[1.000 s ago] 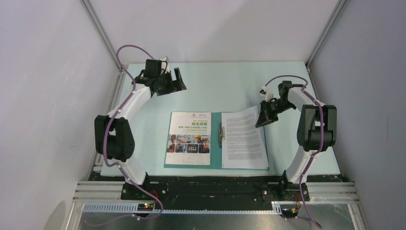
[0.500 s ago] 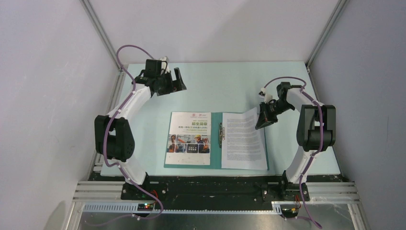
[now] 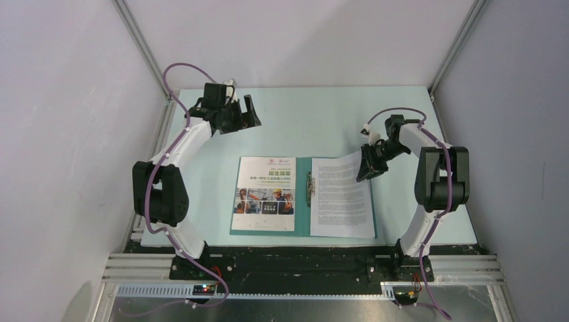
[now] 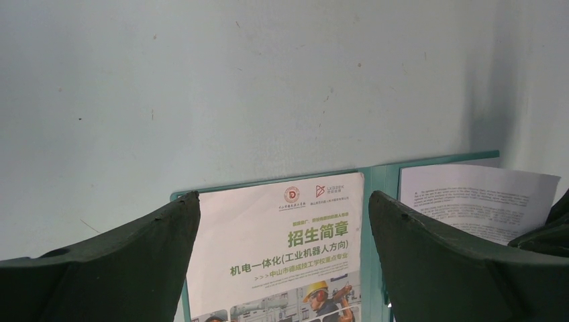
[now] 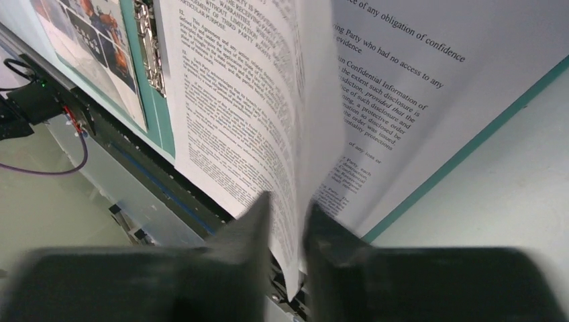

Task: Put the files into the folder

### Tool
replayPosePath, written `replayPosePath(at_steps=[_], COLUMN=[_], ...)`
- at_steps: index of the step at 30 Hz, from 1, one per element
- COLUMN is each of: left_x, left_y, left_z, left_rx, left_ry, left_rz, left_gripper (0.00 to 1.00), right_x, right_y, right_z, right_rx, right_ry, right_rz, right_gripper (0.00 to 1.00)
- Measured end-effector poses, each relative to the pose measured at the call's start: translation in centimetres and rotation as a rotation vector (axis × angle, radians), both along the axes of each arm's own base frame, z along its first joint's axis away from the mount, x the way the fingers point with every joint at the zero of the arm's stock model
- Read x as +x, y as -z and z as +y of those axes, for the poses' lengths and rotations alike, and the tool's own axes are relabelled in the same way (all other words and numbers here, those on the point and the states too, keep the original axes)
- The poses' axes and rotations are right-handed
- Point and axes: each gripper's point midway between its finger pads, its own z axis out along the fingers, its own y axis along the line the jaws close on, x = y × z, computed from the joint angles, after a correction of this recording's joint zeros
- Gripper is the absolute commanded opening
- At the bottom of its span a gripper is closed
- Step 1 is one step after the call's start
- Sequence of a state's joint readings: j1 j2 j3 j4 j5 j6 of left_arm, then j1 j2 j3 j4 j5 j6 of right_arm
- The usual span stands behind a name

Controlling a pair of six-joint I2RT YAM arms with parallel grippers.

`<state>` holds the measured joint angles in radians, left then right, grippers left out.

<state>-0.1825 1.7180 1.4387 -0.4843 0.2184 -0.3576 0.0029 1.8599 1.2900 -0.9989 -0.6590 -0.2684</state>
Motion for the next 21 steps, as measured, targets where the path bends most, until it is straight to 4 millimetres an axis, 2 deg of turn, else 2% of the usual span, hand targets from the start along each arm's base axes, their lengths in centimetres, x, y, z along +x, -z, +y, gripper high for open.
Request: replayPosePath(at_steps=[1,2,5,6,7,10,17,21], left_x=[0.0,0.0,0.0,0.0,0.0,0.0,-0.1,-0.5], left_y=[0.0,0.0,0.0,0.0,0.0,0.0,0.4,1.3], left_z=[0.0,0.0,0.1,0.1,0.1,0.1,0.3,0.5], left_rx=[0.001,0.001,0.003,0.003,0.003,0.004,0.009,0.027], left_ry=[-0.001,-0.002,-0.004,-0.004,-0.005,-0.005,-0.015,-0.021], left_rz=[0.0,0.0,0.0,-0.001,0.0,0.0,0.009,0.026], left_gripper=[1.0,1.0,1.0,1.0,1.0,1.0,1.0,1.0], right_x=[0.0,-0.1,-0.1,-0.1,0.0,0.3,0.6,1.1], right_y=[0.0,0.1,0.5,0.6,0.7,0.5,-1.6,-2.3], right_z=[0.1,0.2,0.3,0.2,0.0,-0.4,-0.8,-2.0], right_rx=[-0.005,-0.013,-0.048,-0.063,-0.086,-0.136,-0.227,-0.319], right_ry=[-0.003,-0.012,-0.021,-0.017,-0.014,-0.003,-0.005,-0.013], right_rz=[0.0,-0.002,-0.005,-0.003,-0.008,-0.03,-0.131,-0.198], right_gripper=[0.44,0.59,0.78,0.92,0.96,0.99,0.99,0.99])
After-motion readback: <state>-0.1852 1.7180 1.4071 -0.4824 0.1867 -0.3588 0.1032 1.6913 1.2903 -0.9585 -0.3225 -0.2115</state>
